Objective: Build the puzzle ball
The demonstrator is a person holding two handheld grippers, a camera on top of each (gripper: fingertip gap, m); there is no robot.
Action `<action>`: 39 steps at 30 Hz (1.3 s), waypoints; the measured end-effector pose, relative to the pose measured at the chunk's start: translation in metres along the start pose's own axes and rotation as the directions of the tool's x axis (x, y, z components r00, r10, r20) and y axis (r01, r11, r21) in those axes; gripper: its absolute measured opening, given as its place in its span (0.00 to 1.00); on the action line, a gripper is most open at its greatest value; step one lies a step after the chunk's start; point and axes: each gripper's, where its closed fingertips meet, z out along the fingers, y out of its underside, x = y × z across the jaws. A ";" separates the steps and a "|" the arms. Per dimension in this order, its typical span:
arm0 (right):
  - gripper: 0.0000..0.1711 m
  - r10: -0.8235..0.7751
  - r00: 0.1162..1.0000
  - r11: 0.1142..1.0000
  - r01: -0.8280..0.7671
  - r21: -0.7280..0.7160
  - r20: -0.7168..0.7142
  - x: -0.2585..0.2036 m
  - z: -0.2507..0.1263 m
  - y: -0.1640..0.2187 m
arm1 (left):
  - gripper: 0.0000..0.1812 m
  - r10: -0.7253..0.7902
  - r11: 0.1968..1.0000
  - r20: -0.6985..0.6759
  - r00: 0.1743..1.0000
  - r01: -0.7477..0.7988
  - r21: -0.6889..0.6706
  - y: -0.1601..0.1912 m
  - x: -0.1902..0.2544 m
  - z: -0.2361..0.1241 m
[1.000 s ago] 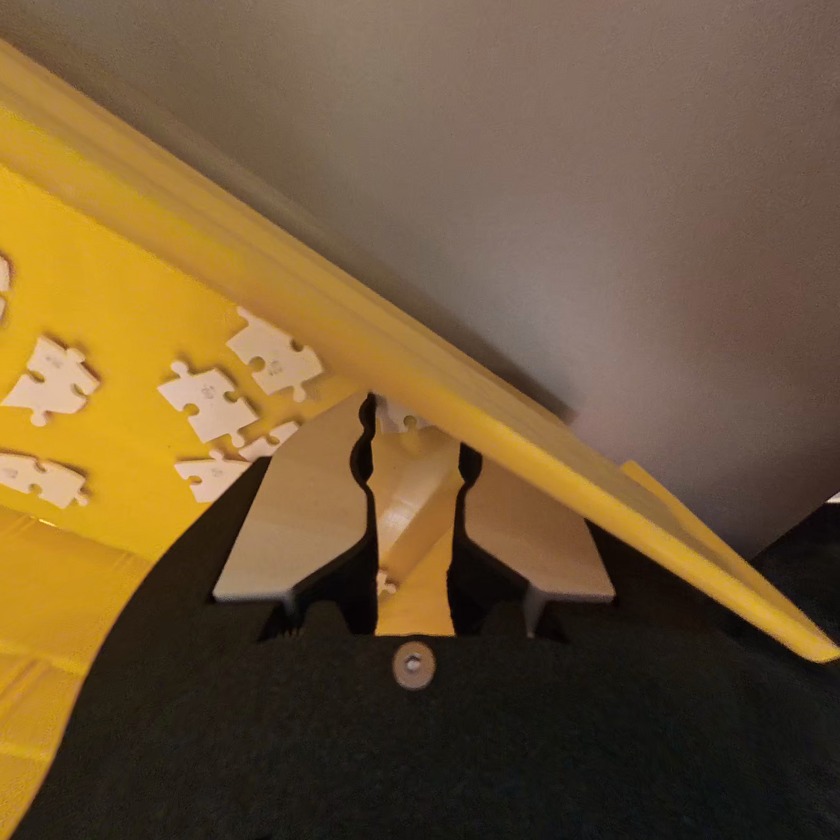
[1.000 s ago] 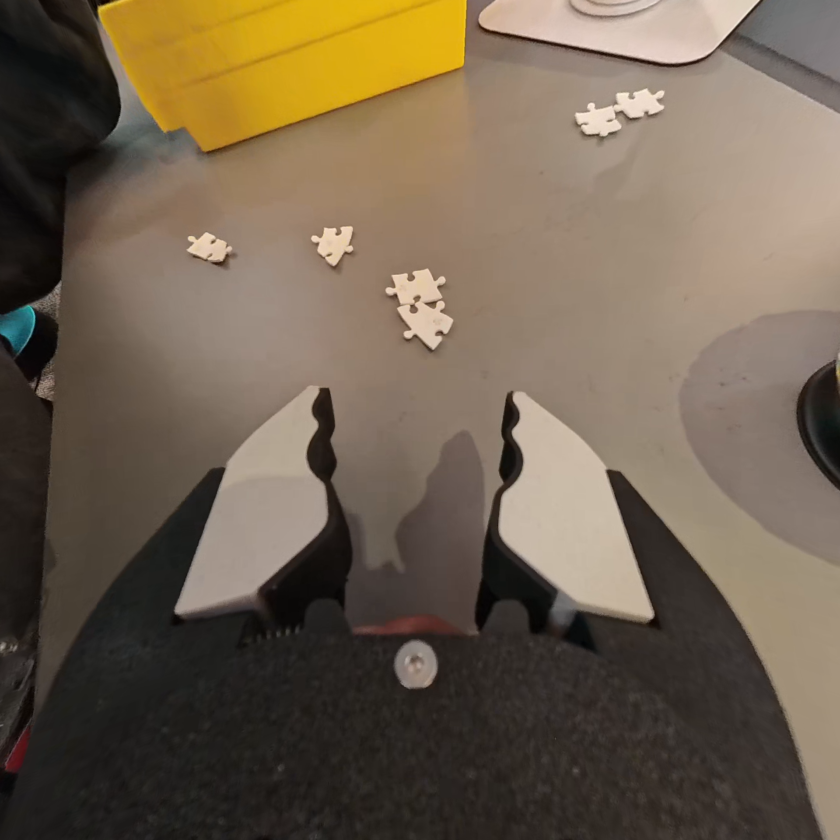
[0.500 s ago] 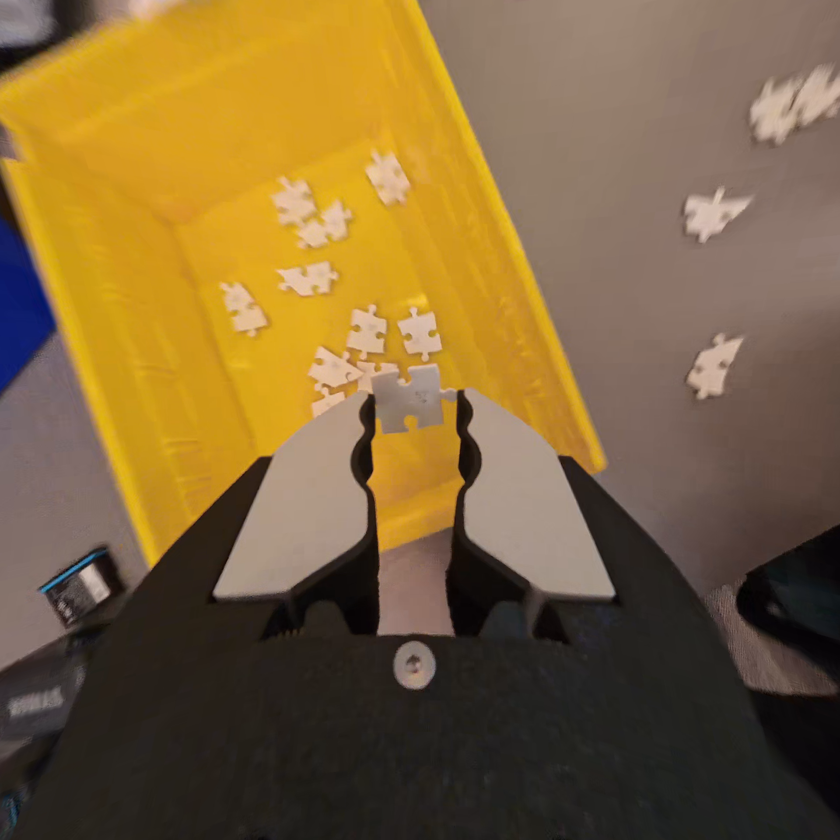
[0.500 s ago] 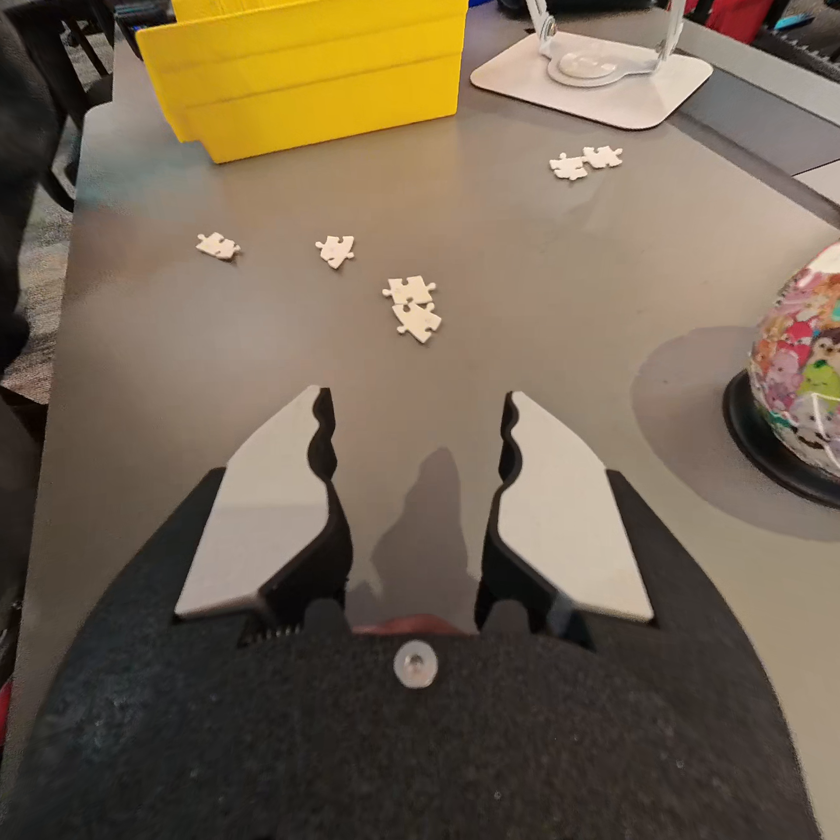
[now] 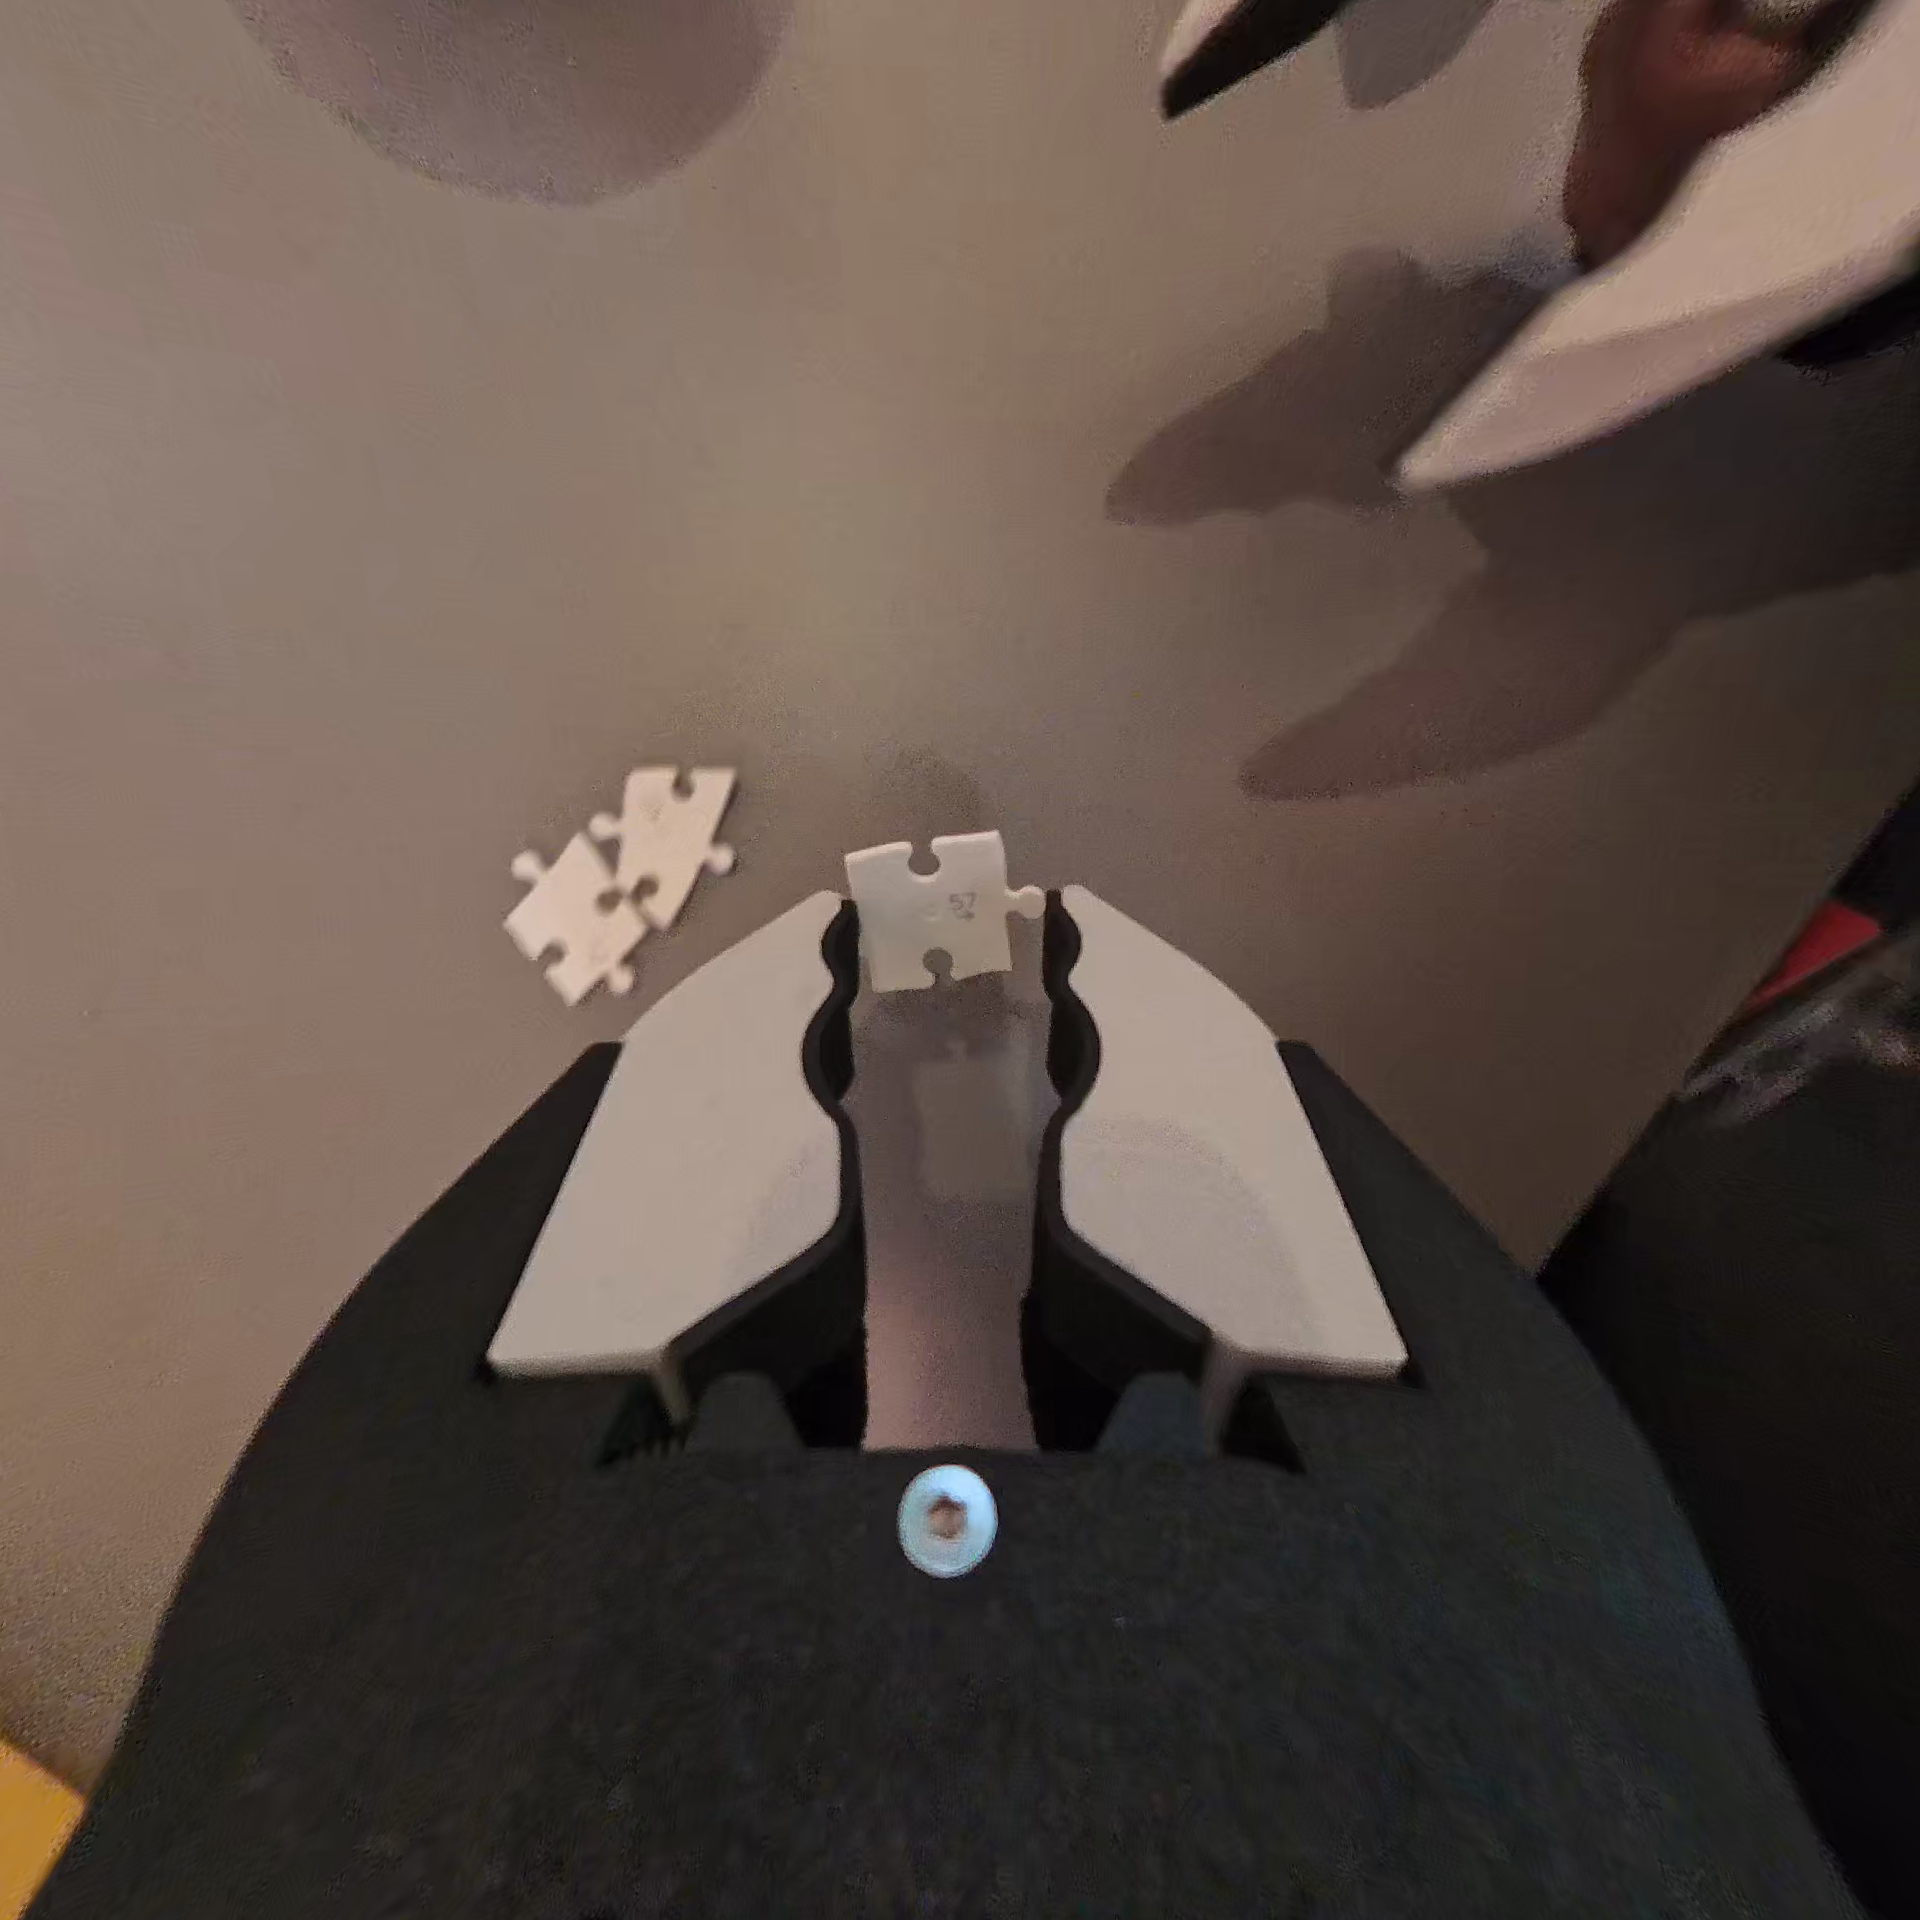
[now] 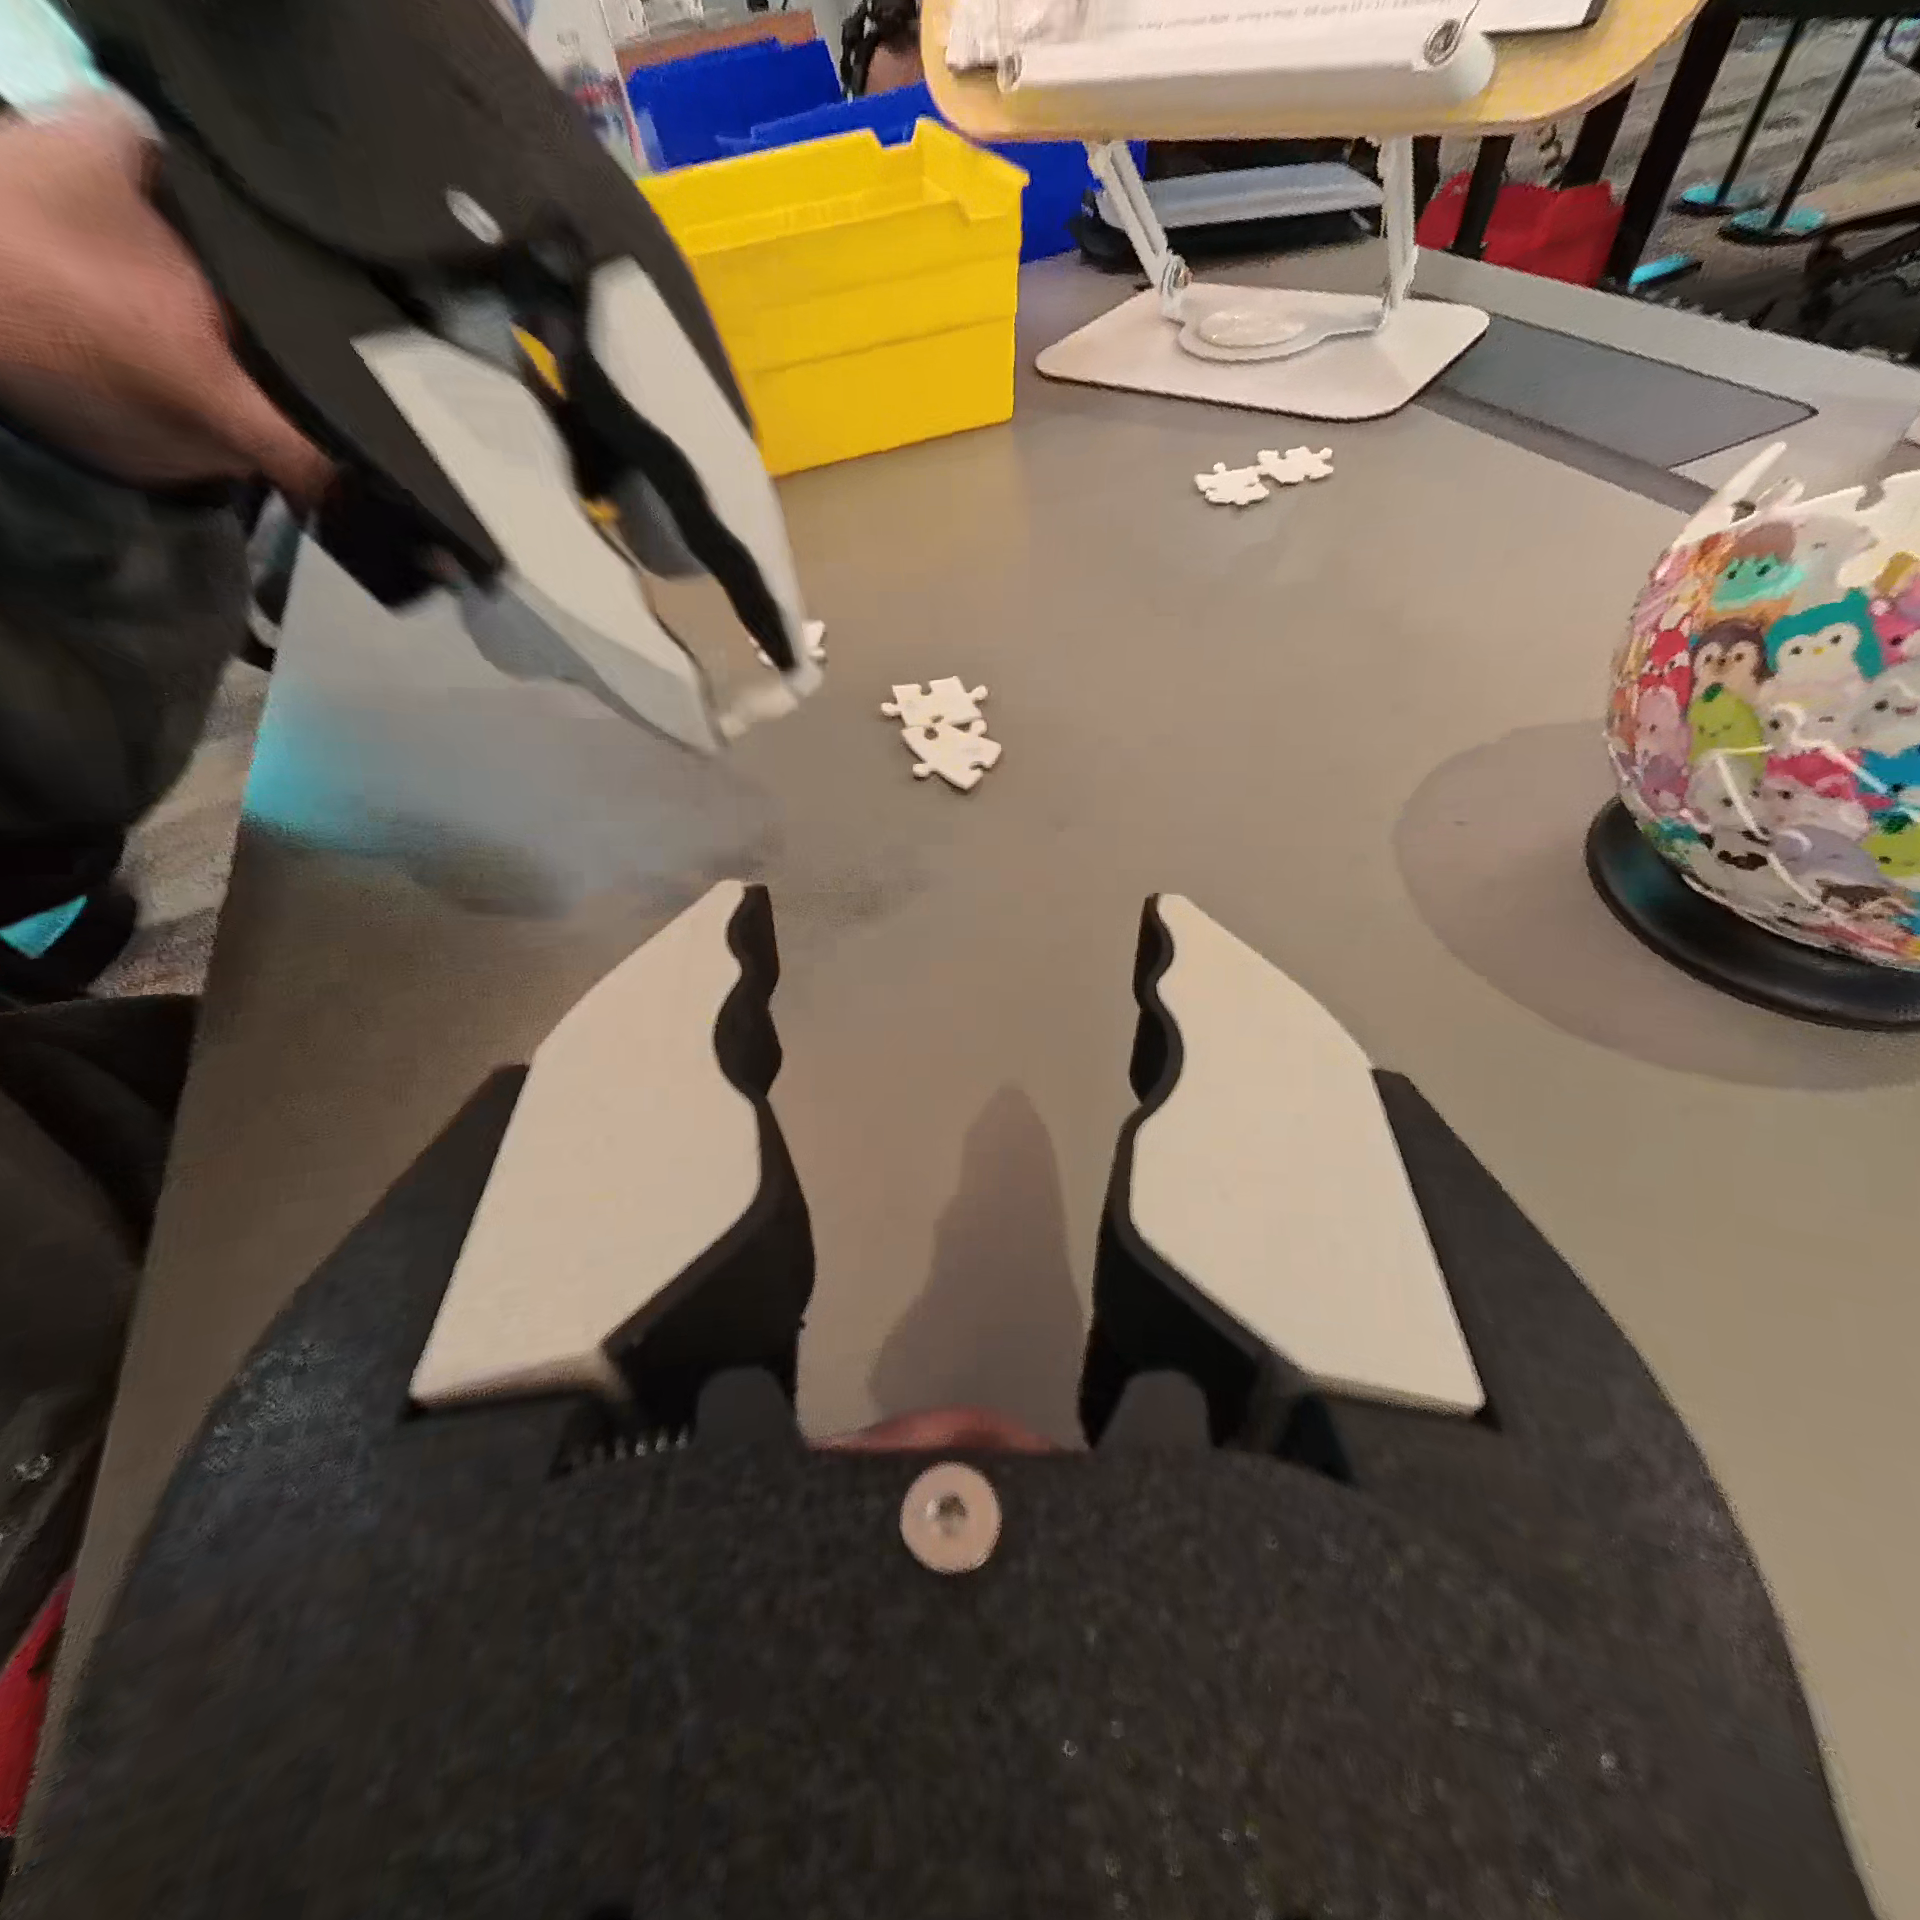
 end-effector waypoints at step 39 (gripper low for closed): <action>0.38 0.027 0.998 0.991 -0.020 -0.131 0.055 0.005 0.005 0.013 | 0.31 -0.518 0.852 0.343 0.784 0.435 0.293 0.159 -0.203 -0.206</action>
